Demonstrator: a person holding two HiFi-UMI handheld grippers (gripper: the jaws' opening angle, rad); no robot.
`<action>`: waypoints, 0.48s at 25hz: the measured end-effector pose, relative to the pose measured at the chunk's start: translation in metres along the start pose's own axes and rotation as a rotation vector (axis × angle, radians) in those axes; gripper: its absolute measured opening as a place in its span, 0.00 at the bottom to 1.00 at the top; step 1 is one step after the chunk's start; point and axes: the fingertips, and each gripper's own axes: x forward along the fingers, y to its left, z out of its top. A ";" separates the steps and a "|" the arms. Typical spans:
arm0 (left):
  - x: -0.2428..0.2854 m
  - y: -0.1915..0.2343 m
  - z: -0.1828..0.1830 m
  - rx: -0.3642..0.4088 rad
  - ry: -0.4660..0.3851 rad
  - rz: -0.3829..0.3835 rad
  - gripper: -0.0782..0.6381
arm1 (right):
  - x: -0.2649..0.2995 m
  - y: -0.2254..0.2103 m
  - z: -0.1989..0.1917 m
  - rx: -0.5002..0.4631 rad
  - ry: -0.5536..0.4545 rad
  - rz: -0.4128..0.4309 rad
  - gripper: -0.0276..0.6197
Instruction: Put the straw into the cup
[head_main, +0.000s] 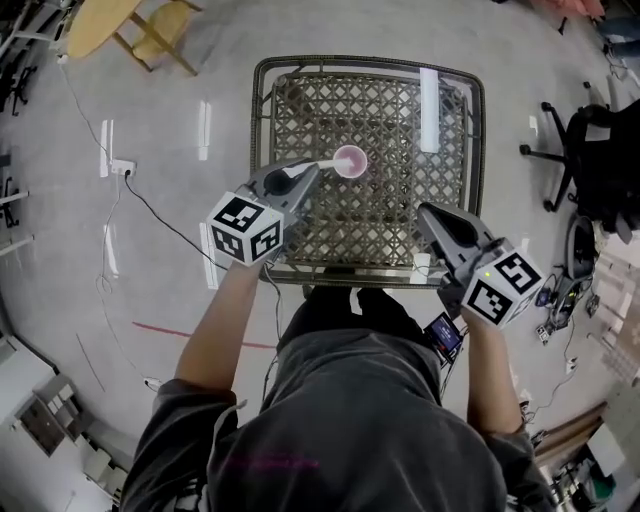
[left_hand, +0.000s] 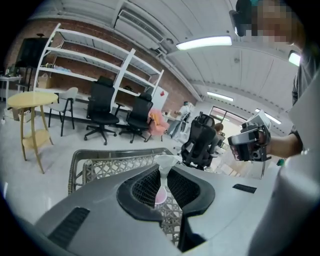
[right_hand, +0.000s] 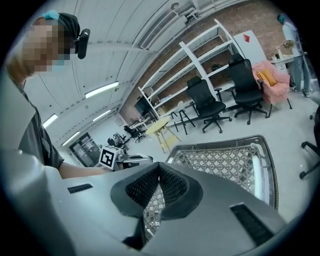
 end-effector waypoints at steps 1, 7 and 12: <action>0.004 0.002 -0.004 -0.004 0.007 -0.002 0.18 | -0.001 0.000 -0.002 0.005 0.003 -0.005 0.06; 0.025 0.012 -0.023 -0.027 0.042 -0.006 0.18 | 0.001 -0.008 -0.013 0.030 0.016 -0.018 0.06; 0.039 0.019 -0.037 -0.034 0.069 -0.005 0.18 | 0.001 -0.010 -0.019 0.040 0.027 -0.018 0.06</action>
